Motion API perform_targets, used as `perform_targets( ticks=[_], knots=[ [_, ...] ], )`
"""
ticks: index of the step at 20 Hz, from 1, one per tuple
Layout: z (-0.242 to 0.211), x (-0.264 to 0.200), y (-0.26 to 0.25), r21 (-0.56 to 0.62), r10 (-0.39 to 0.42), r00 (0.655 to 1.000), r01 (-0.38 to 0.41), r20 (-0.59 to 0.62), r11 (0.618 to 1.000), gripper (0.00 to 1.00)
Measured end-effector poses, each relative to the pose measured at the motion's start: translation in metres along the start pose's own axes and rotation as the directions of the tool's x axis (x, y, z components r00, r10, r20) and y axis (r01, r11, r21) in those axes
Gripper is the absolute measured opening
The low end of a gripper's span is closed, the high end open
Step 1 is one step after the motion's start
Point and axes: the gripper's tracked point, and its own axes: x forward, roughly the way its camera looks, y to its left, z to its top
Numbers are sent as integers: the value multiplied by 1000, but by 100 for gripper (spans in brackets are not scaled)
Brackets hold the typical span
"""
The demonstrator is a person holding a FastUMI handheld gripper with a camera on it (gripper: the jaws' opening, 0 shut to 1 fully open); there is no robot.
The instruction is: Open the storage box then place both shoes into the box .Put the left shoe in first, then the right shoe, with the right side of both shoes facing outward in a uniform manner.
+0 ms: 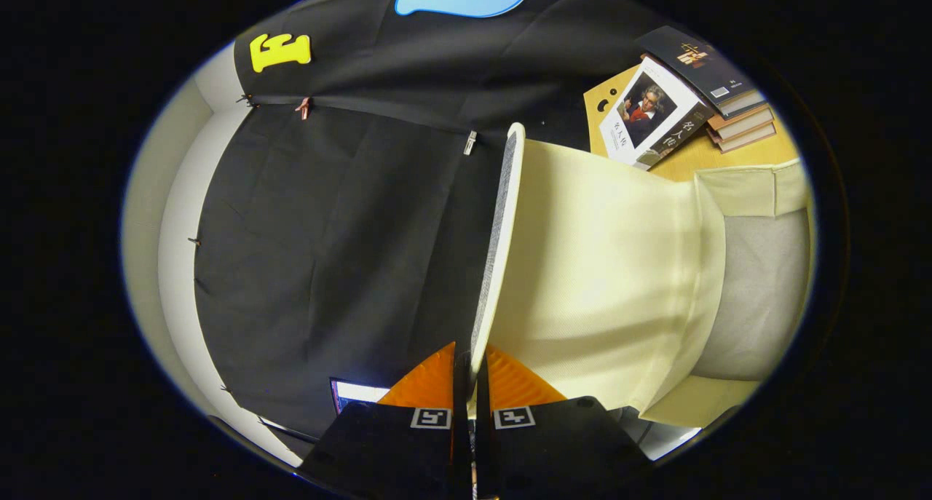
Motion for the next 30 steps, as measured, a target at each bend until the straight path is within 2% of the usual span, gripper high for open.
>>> perform_targets(
  ticks=[2,3,5,7,12,17,21,24,27,30],
  knots=[
    [3,2,-1,-13,-4,1000,4,15,1000,7],
    [9,-4,-2,-26,-8,999,9,42,1000,11],
    [18,-9,-9,-60,-32,995,37,91,997,54],
    [28,-33,-23,-123,-93,986,111,140,986,97],
    [54,-113,-53,-247,-194,939,267,284,932,97],
    [72,-194,-93,-338,-299,861,449,411,827,98],
    [75,-253,-136,-343,-396,775,591,492,731,98],
    [71,-300,-177,-306,-488,695,692,527,654,98],
    [63,-339,-227,-242,-595,613,773,519,586,98],
    [53,-368,-277,-161,-692,539,830,480,535,98]
  ],
)
